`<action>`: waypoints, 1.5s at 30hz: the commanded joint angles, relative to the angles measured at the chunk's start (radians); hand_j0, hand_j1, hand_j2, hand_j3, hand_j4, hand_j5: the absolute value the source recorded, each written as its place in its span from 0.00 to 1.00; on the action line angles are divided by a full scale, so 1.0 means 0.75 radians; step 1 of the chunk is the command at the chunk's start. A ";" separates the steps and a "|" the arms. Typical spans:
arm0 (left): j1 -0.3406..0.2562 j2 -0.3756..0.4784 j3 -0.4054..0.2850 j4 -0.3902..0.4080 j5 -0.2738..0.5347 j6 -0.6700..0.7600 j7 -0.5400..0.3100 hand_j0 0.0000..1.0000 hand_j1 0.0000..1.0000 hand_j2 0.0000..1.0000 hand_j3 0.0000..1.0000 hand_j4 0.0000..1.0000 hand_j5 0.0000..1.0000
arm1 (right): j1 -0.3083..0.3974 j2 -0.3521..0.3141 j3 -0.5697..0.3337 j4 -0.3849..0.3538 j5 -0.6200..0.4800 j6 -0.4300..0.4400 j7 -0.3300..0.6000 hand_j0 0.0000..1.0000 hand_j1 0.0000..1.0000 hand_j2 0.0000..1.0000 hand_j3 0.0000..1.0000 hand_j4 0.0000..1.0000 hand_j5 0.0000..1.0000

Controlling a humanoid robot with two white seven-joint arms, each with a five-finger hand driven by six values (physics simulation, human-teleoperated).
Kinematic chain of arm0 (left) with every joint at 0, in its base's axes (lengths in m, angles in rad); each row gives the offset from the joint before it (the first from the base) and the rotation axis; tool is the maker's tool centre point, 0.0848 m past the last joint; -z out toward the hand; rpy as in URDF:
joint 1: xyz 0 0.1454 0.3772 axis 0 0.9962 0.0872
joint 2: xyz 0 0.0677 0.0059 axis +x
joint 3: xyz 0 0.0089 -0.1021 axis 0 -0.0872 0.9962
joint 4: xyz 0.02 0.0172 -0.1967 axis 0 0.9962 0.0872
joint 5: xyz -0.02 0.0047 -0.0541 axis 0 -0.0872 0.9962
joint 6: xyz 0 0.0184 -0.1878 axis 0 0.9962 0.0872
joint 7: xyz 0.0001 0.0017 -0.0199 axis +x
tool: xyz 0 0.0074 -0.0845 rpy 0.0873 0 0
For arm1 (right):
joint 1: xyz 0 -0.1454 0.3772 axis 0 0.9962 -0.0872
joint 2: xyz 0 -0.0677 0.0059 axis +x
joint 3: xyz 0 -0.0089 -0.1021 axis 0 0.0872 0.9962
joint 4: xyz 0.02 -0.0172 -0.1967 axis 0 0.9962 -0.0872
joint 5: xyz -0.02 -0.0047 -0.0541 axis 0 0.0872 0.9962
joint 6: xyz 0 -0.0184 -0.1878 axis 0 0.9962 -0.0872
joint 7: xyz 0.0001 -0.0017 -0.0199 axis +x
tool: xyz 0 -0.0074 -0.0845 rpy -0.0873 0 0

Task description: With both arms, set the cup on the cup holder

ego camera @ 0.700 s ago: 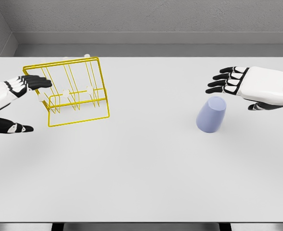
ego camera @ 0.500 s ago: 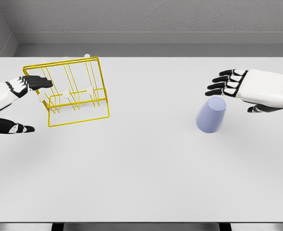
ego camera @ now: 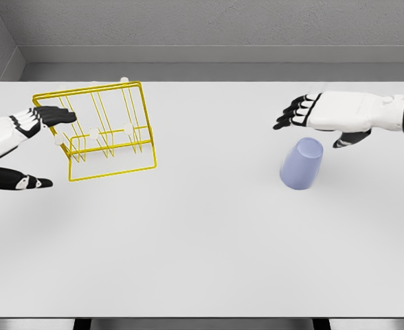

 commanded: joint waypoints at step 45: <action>-0.176 -0.321 -0.624 -0.001 0.682 0.001 -0.065 1.00 1.00 1.00 1.00 1.00 1.00 | 0.035 0.065 0.089 0.072 0.096 0.003 0.006 0.67 0.67 0.67 0.67 0.67 0.67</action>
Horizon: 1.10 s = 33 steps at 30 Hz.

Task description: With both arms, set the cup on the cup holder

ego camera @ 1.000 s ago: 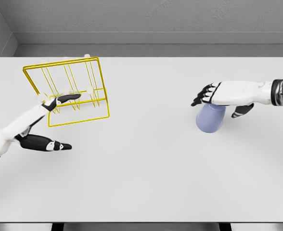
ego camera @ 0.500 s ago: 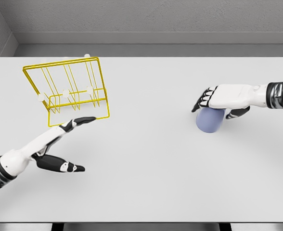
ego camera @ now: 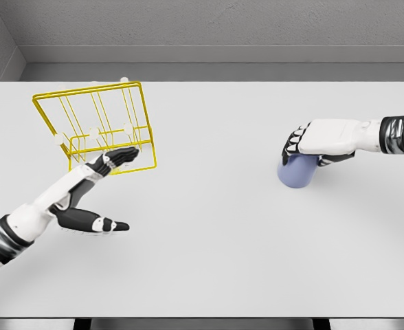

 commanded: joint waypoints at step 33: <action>-0.029 -0.079 -0.042 0.067 0.409 0.375 -0.262 1.00 1.00 1.00 1.00 1.00 1.00 | -0.035 -0.019 -0.055 -0.445 -0.009 0.003 0.003 0.63 0.63 0.63 0.63 0.63 0.63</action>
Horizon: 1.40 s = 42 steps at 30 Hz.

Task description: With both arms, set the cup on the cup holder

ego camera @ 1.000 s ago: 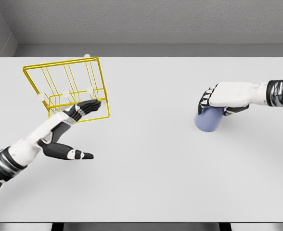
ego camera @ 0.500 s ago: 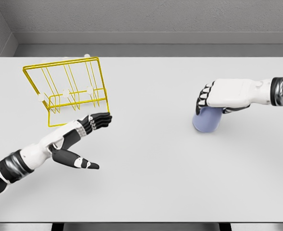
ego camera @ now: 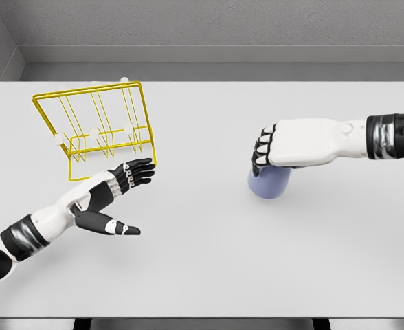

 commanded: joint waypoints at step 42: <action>-0.004 -0.117 -0.029 0.144 -0.046 0.062 0.000 1.00 1.00 1.00 1.00 1.00 1.00 | 0.067 0.358 0.048 0.001 0.124 0.003 0.044 0.63 0.63 0.63 0.63 0.63 0.63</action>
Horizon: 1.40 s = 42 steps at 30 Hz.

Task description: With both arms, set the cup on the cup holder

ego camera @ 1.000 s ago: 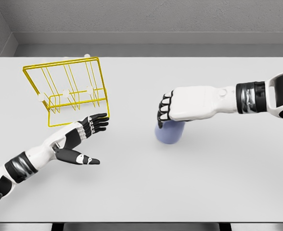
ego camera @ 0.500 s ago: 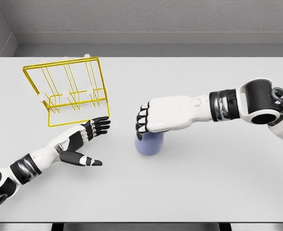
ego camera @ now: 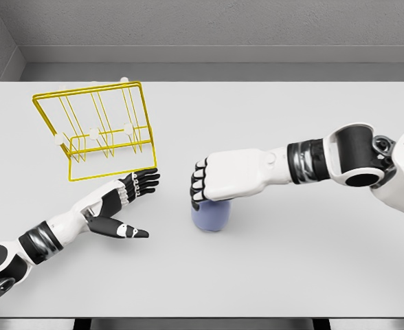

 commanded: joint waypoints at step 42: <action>-0.053 -0.057 -0.002 0.003 -0.064 0.096 0.004 1.00 1.00 1.00 1.00 1.00 1.00 | 0.108 -0.336 -0.536 0.031 -0.371 0.004 -0.016 1.00 1.00 1.00 1.00 1.00 1.00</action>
